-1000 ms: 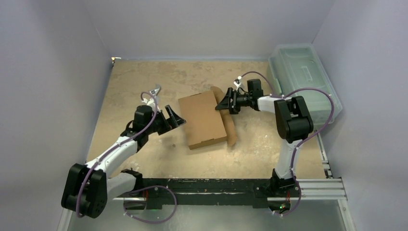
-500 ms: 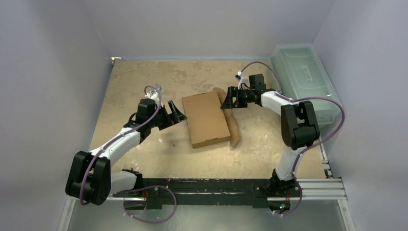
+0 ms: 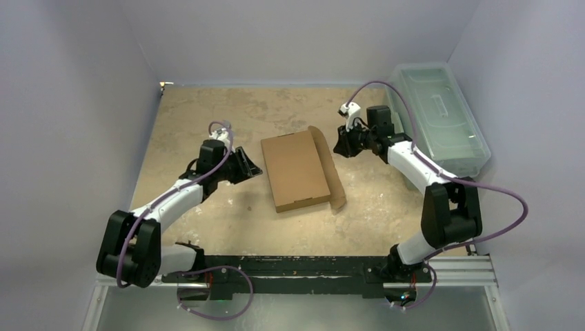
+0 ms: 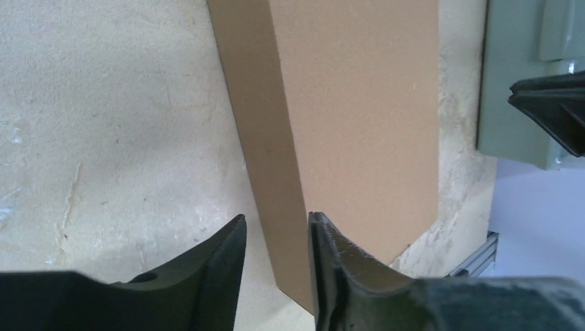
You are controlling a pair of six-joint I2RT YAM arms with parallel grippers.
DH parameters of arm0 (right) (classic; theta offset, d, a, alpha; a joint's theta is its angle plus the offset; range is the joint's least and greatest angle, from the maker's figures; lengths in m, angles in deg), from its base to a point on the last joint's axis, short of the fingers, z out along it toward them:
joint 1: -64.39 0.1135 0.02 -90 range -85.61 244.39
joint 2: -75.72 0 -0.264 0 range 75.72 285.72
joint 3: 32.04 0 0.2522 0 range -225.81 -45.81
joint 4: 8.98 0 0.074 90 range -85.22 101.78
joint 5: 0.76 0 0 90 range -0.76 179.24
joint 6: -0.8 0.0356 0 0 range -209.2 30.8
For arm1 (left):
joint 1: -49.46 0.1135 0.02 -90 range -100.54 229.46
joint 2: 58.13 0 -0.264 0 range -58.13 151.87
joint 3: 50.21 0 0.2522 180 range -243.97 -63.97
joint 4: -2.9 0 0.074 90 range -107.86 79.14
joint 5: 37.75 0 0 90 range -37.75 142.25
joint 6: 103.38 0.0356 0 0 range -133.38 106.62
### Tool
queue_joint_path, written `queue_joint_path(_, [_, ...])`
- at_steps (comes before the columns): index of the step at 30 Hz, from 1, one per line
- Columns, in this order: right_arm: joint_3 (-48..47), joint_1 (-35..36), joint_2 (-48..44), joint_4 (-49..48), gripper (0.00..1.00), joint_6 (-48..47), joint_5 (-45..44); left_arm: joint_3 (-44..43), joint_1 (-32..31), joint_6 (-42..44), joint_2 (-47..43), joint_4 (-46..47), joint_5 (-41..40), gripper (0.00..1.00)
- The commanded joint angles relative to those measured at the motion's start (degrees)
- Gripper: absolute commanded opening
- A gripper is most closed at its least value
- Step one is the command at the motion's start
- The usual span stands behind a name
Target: Fold the paper box
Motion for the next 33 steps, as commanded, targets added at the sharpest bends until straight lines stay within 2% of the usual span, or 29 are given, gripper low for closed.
queue_joint_path(1, [1.1,1.38,0.87,3.19,0.13,-6.95,-4.05,-4.5,0.23,1.26,4.27,-2.72,-2.11,0.29])
queue_joint_path(3, [0.61,2.2,2.78,4.52,0.06,-7.67,-4.52,-6.17,0.23,2.76,7.1,-4.81,-3.91,0.21])
queue_joint_path(7, [0.17,5.32,6.29,6.05,0.02,-8.98,-6.41,-9.15,0.16,4.53,13.62,-5.62,-5.07,0.15])
queue_joint_path(12, [-0.23,8.17,8.19,7.28,0.01,-9.72,-7.29,-15.63,0.14,5.03,22.42,-4.48,-3.53,0.13])
queue_joint_path(17, [-0.14,9.87,8.54,7.4,0.01,-9.4,-2.22,-24.98,0.14,5.87,31.62,-5.43,-2.13,0.13])
queue_joint_path(27, [-0.55,10.47,11.19,0.66,0.03,1.25,4.41,-45.63,0.7,8.25,46.81,-12.14,-4.24,0.13])
queue_joint_path(30, [-0.85,10.21,10.43,0.7,0.05,1.06,2.48,-51.98,1.42,9.02,50.08,-15.09,-6.2,0.13])
queue_joint_path(33, [-0.58,9.46,7.09,2.65,0.07,-3.68,-0.81,-55.4,3.4,9.83,50.16,-16.84,-8.48,0.13])
